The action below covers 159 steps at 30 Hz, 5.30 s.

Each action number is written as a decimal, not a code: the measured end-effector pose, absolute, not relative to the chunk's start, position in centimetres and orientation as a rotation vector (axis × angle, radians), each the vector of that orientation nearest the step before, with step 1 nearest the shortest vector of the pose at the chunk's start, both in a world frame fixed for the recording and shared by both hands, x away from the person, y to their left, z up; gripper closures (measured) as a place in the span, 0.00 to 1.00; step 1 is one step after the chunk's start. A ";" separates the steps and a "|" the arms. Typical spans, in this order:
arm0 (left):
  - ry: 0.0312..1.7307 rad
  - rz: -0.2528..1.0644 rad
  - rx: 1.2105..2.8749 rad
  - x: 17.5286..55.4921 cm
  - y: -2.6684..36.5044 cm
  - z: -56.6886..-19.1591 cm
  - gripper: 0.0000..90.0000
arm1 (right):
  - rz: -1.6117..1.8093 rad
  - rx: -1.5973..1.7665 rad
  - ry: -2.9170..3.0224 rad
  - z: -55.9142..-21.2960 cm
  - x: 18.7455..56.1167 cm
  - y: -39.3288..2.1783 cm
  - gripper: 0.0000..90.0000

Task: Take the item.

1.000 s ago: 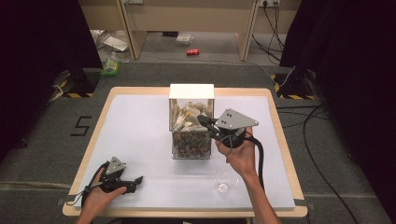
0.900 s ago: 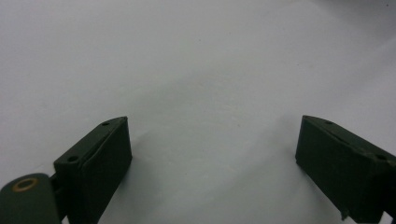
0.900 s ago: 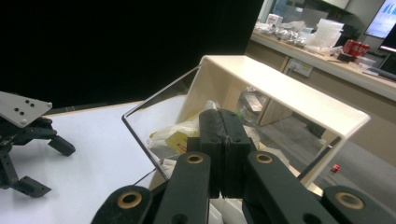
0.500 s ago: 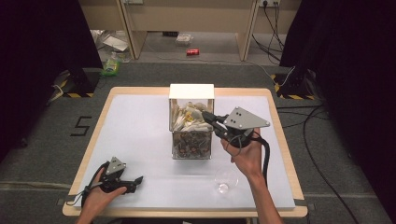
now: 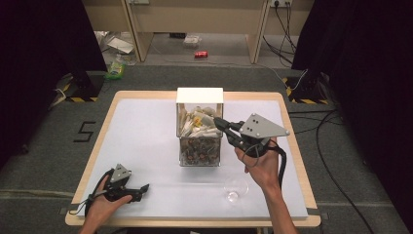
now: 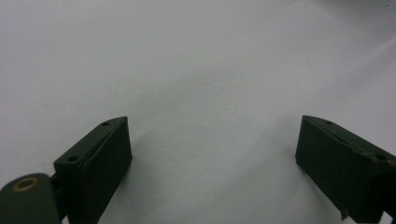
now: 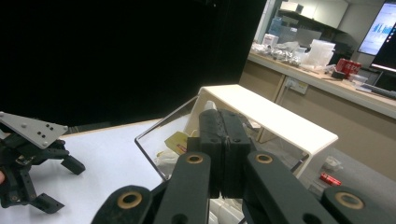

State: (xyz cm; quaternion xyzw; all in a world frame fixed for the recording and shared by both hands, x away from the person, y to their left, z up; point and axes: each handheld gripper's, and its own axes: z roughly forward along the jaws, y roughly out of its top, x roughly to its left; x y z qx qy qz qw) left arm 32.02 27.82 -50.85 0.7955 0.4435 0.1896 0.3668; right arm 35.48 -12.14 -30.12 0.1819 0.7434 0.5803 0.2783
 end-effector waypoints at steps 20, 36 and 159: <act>1.141 0.488 2.041 32.0 27.8 -50.9 0.11 | 1.547 0.504 2.005 -31.0 31.7 -15.1 1.00; 1.140 0.489 2.043 32.0 27.8 -50.9 0.11 | 1.522 0.566 2.061 -34.0 29.3 -17.3 1.00; 1.140 0.497 2.044 32.0 27.8 -50.8 0.11 | 1.406 0.866 2.110 -42.7 28.3 -20.3 0.69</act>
